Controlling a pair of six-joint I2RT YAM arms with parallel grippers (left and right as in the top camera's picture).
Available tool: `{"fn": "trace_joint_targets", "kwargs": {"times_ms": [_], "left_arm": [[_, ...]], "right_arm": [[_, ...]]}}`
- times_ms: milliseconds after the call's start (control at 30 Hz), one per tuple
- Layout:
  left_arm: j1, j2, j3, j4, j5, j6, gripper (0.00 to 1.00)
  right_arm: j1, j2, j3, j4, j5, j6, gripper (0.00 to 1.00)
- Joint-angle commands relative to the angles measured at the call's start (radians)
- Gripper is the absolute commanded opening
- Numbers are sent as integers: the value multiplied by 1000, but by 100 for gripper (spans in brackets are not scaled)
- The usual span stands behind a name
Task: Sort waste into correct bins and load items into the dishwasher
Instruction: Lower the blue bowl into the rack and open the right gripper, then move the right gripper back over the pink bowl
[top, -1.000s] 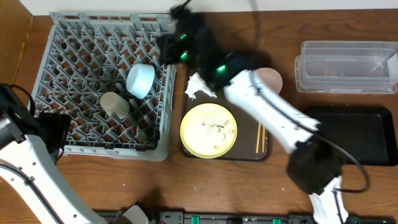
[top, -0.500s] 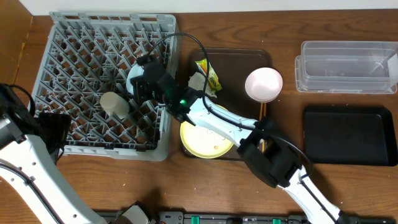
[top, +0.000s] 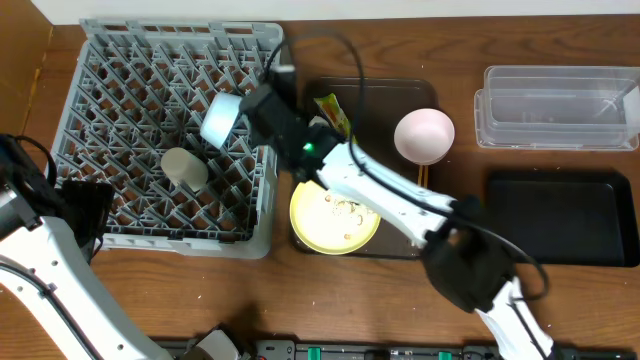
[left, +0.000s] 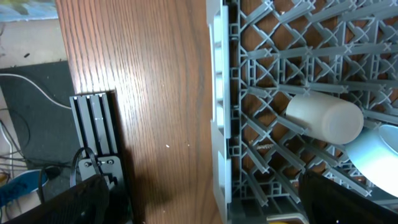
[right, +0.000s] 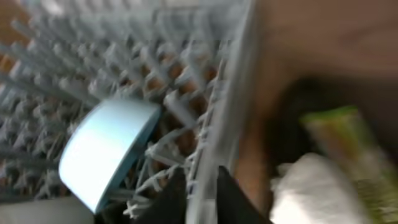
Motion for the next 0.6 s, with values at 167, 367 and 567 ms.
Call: {"fn": "trace_joint_targets", "kwargs": {"times_ms": [167,367,567], "left_arm": [[4,2,3,-2,-8,-3,98],[4,2,3,-2,-2,-3,98],[4,2,3,-2,-2,-3,98]], "right_arm": [[-150,-268,8,-431,33,-75,71],[-304,-279,-28,-816,-53,-193,94],[-317,-221,-67,-759,-79,-436,86]]}}
